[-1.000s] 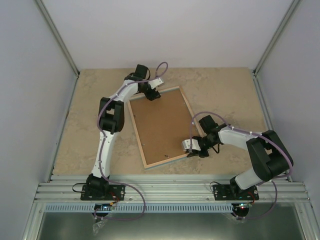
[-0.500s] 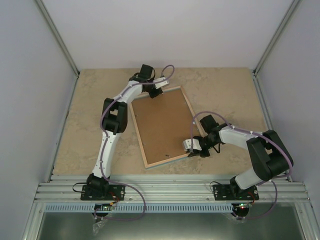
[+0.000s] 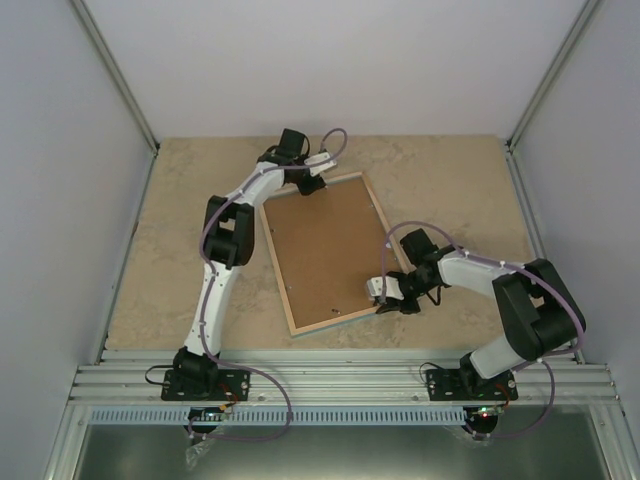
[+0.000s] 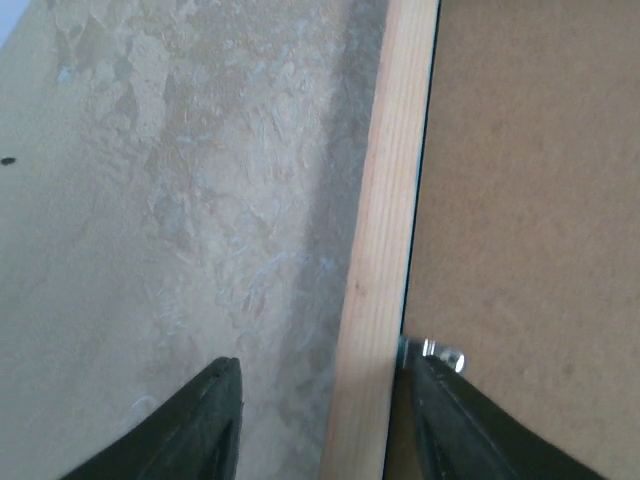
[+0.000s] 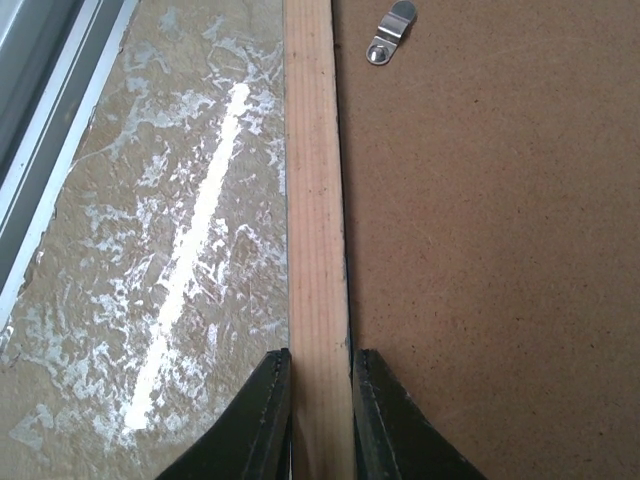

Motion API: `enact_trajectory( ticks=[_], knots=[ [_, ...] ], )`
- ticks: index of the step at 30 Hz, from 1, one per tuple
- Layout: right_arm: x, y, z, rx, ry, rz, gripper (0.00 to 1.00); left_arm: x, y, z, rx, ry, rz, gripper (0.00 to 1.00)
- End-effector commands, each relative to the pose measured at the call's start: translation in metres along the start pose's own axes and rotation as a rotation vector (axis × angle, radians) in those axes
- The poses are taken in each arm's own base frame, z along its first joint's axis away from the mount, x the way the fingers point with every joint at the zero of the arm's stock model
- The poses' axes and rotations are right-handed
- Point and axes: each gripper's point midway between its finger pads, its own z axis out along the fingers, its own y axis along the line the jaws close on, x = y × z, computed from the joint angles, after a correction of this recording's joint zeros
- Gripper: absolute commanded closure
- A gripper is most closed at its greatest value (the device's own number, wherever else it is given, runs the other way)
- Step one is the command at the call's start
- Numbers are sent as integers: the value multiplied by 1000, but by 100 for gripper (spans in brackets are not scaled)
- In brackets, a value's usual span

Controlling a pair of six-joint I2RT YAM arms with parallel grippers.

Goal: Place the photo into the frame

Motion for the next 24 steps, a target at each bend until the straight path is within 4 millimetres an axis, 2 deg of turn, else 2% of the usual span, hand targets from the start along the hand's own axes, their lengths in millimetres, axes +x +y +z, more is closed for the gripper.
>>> enact_trajectory(
  ticks=[1,4,5,8,9,10,12,14,16,17,18,20,22,24],
  knots=[
    [2,-13,1,10,0,124,99,-30,21,-37,-99,-52,-77,43],
    [-3,-32,1,46,-19,178,100,-44,27,-78,-123,-85,-111,33],
    [-4,-38,2,59,-23,192,99,-46,23,-92,-109,-101,-122,31],
    [-6,-55,2,101,-33,228,99,-35,3,-132,-70,-88,-134,29],
    [-8,-60,2,110,-38,238,99,-21,-13,-139,-40,-59,-144,29],
    [-9,-64,3,110,-45,249,99,-21,-24,-155,-22,-59,-133,29],
    [-12,-70,4,112,-60,260,99,2,-73,-173,80,-22,-111,27],
    [-16,-74,5,110,-75,259,99,14,-116,-196,152,-22,-90,24],
    [-19,-75,9,95,-84,258,99,30,-163,-208,214,8,-24,22],
    [-21,-75,10,85,-92,257,99,39,-185,-210,227,27,11,21],
    [-22,-75,12,79,-95,256,99,37,-203,-216,227,12,55,20],
    [-24,-75,15,68,-99,254,99,39,-232,-216,240,-8,95,18],
    [-25,-75,16,62,-95,256,99,35,-252,-210,234,-26,135,17],
    [-26,-75,17,62,-96,258,99,30,-261,-201,224,-40,154,17]
  ],
)
